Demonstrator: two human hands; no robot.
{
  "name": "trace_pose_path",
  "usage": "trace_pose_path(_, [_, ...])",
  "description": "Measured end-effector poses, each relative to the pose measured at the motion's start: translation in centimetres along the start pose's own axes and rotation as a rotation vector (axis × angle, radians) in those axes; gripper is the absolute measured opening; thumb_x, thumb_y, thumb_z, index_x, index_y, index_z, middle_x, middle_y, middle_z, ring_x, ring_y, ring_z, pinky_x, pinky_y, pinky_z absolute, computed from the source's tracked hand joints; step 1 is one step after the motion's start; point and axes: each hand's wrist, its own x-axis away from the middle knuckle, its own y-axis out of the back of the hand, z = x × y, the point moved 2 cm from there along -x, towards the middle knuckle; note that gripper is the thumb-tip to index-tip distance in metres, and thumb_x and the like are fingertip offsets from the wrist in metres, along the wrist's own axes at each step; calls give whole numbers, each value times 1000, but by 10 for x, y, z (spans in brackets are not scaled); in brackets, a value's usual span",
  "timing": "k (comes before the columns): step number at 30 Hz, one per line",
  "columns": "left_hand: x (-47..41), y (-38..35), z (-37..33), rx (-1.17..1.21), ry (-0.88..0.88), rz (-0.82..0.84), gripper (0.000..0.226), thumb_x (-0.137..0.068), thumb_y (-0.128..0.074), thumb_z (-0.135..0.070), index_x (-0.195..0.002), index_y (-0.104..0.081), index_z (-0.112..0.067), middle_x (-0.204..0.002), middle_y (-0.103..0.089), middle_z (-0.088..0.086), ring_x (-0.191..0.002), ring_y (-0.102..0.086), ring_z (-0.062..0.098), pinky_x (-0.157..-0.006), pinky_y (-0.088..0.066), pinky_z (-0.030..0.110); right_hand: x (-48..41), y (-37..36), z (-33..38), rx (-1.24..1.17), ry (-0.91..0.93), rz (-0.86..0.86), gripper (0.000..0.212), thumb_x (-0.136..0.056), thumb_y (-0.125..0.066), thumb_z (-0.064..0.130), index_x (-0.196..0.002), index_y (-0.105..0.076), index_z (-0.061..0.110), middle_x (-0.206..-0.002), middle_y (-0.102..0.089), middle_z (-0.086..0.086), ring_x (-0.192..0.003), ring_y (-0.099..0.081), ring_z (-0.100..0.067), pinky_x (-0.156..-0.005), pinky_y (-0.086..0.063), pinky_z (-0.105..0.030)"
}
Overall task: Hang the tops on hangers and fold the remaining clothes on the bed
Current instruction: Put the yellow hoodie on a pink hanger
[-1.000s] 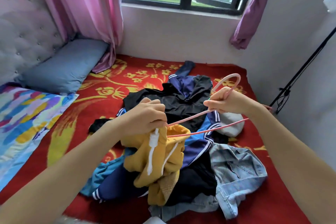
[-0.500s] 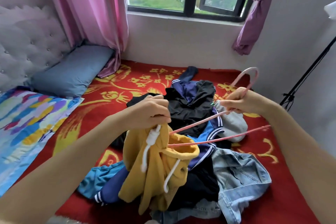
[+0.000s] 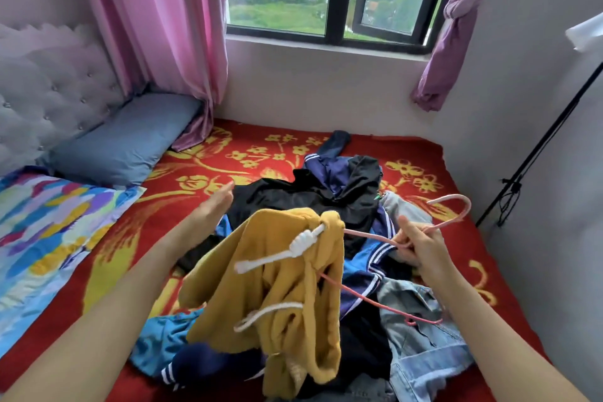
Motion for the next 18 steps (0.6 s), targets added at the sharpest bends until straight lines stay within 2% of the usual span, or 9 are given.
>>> trace_pose_path(3, [3,-18,31,188,287,242,100,-55,-37,-94,-132,-47,-31,-127,-56,-12,-118,-46,7,-106,-28,33,0,2,0,-79,-8,49,50,-82,-59,28,-37,-58,8,-29,-28,0,-23,-20,-5,-35,-15,-6])
trace_pose_path(5, [3,-34,32,172,300,318,65,-67,-52,-79,-106,-60,-27,-93,-64,-18,-92,-55,2,-99,-36,37,1,0,3,-91,5,97,50,-57,-74,53,-39,-60,9,-29,-29,1,-24,-21,-5,-34,-17,-6])
trace_pose_path(6, [0,-40,23,114,248,344,46,-80,-53,-63,-97,-60,-21,-87,-65,-11,-83,-57,6,-96,-38,41,-1,-1,4,-89,11,103,55,-48,-78,59,-40,-61,8,-29,-29,1,-24,-21,-5,-34,-17,-6])
trace_pose_path(8, [-1,-44,1,135,259,365,38,-98,-37,-42,-104,-60,-12,-97,-67,8,-90,-62,21,-94,-42,42,-1,1,5,-80,9,106,52,-51,-79,57,-40,-61,9,-29,-30,1,-24,-22,-5,-35,-17,-6])
trace_pose_path(10, [-5,-48,-13,247,294,460,39,-95,-33,-49,-104,-61,-23,-98,-70,-4,-95,-64,14,-84,-48,28,-1,7,5,-78,-3,83,47,-76,-66,35,-37,-60,9,-29,-30,-1,-24,-22,-6,-36,-15,-7])
trace_pose_path(12, [-19,-54,-18,144,251,514,24,-94,-50,-41,-110,-59,-24,-105,-67,-10,-102,-61,13,-88,-47,27,0,13,2,-48,-5,55,56,-91,-50,10,-36,-58,8,-31,-32,-3,-25,-22,-6,-35,-14,-9])
trace_pose_path(14, [-34,-59,-18,-84,186,399,62,-89,-63,-30,-141,-29,-29,-120,-59,2,-108,-58,18,-94,-46,32,3,15,0,-11,0,49,50,-85,-57,15,-36,-58,8,-32,-35,-7,-25,-23,-7,-35,-16,-8])
trace_pose_path(16, [-46,-67,-18,-240,171,367,85,-85,-68,-32,-145,-7,-41,-127,-52,8,-115,-51,21,-99,-42,35,8,18,-2,11,-9,54,43,-75,-69,21,-37,-58,5,-35,-40,-10,-25,-25,-8,-34,-18,-9])
trace_pose_path(18, [-54,-78,-13,-416,130,531,53,-88,-62,-28,-138,-43,-31,-141,-41,8,-128,-38,25,-108,-32,44,11,25,-5,34,-15,30,45,-81,-62,19,-43,-56,-5,-35,-40,-8,-25,-26,-7,-33,-19,-10])
